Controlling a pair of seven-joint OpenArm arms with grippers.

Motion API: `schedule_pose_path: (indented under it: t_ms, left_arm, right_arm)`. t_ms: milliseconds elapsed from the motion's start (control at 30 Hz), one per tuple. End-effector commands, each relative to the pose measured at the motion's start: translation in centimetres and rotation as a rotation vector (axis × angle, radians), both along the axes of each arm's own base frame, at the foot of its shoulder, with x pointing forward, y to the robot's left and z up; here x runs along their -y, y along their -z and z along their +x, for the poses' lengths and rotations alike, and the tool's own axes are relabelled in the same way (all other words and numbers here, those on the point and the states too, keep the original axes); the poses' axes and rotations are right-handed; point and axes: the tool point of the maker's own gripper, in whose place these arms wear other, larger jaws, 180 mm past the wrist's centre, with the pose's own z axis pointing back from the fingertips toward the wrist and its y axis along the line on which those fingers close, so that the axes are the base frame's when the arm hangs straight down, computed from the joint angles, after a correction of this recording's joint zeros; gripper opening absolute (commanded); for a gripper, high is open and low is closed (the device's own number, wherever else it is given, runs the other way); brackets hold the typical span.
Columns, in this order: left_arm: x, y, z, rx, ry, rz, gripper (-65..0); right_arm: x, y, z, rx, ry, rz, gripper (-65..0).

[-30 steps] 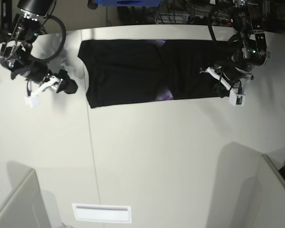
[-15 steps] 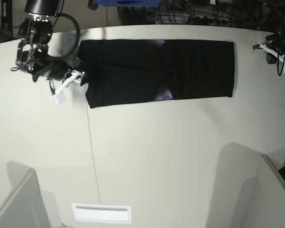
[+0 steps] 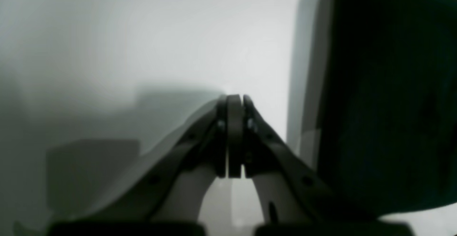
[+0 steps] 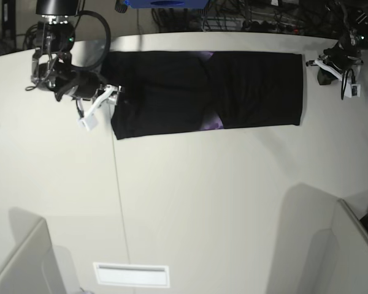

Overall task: Fold the T-shirt properly
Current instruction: 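Grasp both ends of the black strip with both grippers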

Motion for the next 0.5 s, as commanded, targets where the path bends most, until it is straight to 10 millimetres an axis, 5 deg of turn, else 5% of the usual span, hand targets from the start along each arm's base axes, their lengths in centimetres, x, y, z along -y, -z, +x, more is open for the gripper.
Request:
schedule_pose_path:
  t_ms: [0, 167, 467]
  left_arm:
    - [-0.7, -0.3, 0.0, -0.007, 0.012, 0.037, -65.0]
    - [-1.1, -0.5, 0.3, -0.011, 0.013, 0.06, -65.0]
    - [0.6, 0.2, 0.9, -0.008, 0.036, 0.028, -65.0]
  right_arm:
    - [0.4, -0.6, 0.5, 0.021, 0.004, 0.0, -22.4]
    - [2.1, -1.0, 1.0, 0.028, 0.052, -0.007, -22.2]
    - [0.1, -1.0, 0.1, 0.015, -0.009, 0.031, -22.4]
